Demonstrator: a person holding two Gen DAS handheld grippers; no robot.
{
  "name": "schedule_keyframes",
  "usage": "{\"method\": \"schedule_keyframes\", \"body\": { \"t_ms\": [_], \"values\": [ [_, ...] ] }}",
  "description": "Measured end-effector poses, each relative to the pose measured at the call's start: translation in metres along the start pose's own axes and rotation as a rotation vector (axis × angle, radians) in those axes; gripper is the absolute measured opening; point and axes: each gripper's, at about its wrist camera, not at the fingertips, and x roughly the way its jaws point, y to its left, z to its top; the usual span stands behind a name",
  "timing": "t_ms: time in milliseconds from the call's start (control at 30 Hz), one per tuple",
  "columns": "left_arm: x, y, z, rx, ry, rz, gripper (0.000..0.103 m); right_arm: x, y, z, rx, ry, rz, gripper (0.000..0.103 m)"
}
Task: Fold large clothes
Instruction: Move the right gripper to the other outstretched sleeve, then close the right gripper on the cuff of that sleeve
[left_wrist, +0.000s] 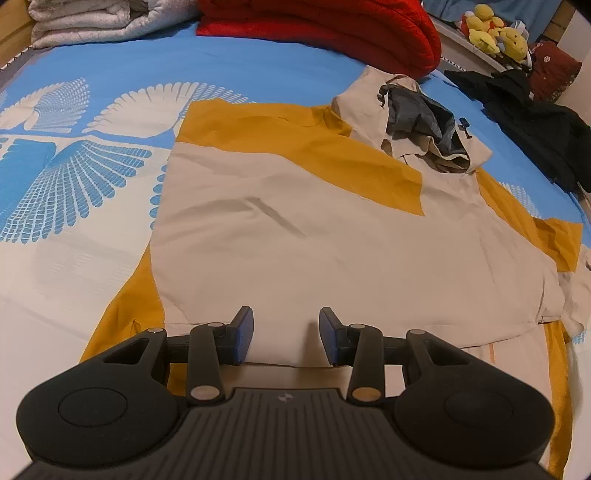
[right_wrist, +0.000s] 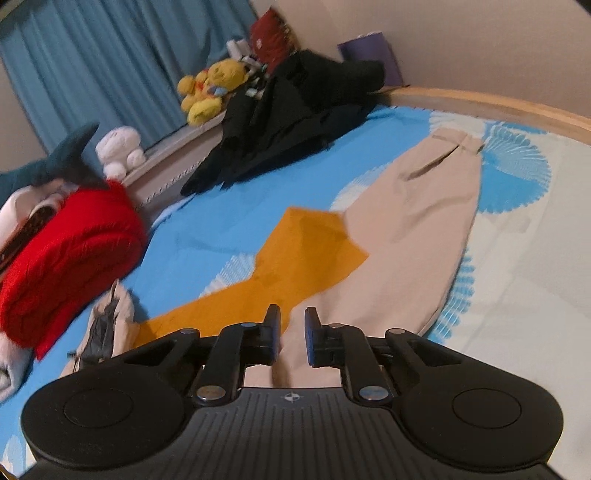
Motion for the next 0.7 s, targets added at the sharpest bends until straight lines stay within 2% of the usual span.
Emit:
{"method": "schedule_keyframes", "body": {
  "t_ms": [267,367,533,633,700],
  "values": [
    [-0.001,0.001,0.001,-0.009,-0.001,-0.007,0.043,-0.002,-0.070,0.037,0.108,-0.097,-0.084,0.015],
    [0.000,-0.001,0.001,-0.009,0.000,-0.009,0.043,0.002,-0.100,0.045,0.165,-0.106,-0.104,0.015],
    [0.003,-0.006,0.002,-0.002,0.003,-0.010,0.043,0.007,-0.132,0.054,0.188,-0.132,-0.121,0.015],
    [0.006,-0.007,0.002,0.002,0.005,-0.003,0.043,0.021,-0.151,0.059,0.238,-0.117,-0.116,0.015],
    [0.009,-0.009,0.000,0.013,0.009,0.008,0.043,0.039,-0.161,0.061,0.241,-0.102,-0.118,0.019]
  ]
}}
